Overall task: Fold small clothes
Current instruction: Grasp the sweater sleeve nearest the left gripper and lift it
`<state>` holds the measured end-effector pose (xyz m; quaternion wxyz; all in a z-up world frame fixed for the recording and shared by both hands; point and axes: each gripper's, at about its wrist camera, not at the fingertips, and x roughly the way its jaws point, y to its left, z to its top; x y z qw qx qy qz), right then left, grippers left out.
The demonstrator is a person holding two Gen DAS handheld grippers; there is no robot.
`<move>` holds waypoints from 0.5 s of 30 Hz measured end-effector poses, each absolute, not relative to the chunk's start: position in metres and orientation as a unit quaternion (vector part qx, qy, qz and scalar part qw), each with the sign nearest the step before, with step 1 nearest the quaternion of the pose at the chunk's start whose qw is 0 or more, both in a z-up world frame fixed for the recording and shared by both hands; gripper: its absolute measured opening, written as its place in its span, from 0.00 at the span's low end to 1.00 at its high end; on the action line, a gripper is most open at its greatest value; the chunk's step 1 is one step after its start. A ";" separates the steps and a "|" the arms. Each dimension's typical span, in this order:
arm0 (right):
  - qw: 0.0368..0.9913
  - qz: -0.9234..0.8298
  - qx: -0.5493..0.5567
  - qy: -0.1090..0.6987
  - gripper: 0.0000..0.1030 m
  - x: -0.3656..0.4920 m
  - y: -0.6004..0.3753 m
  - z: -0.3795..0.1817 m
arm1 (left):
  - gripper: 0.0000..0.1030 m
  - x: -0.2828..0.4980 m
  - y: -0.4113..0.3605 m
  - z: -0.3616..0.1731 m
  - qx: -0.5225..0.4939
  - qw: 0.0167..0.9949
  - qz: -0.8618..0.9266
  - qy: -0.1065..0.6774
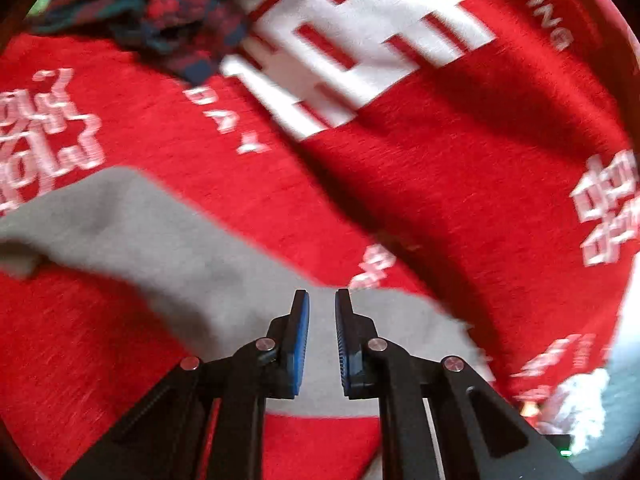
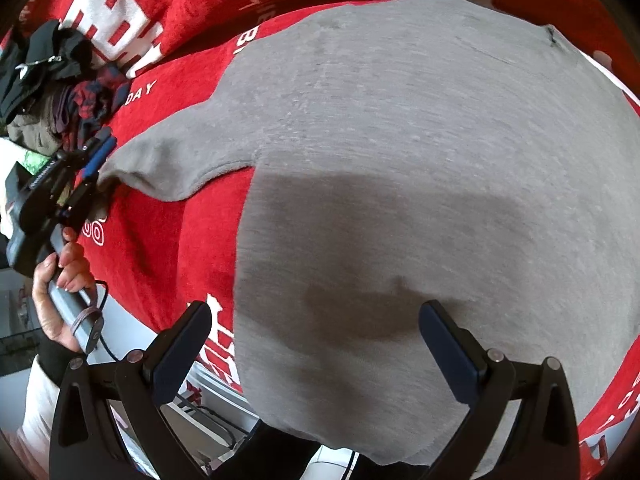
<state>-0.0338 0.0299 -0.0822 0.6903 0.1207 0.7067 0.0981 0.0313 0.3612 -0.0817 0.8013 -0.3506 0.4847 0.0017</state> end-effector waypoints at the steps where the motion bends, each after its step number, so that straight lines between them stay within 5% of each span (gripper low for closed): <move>1: 0.691 0.096 0.124 0.706 1.00 -0.035 0.027 -0.081 | 0.15 0.025 0.362 -0.085 -0.342 0.792 0.037 0.505; 4: 0.692 0.093 0.124 0.705 1.00 -0.038 0.018 -0.079 | 0.24 0.011 0.366 -0.088 -0.294 0.789 0.114 0.527; 6: 0.694 0.091 0.121 0.704 1.00 -0.038 0.014 -0.078 | 0.97 0.007 0.368 -0.088 -0.276 0.791 0.140 0.528; 15: 0.685 0.082 0.133 0.711 1.00 -0.043 0.003 -0.090 | 1.00 0.038 0.381 -0.103 -0.306 0.771 0.170 0.532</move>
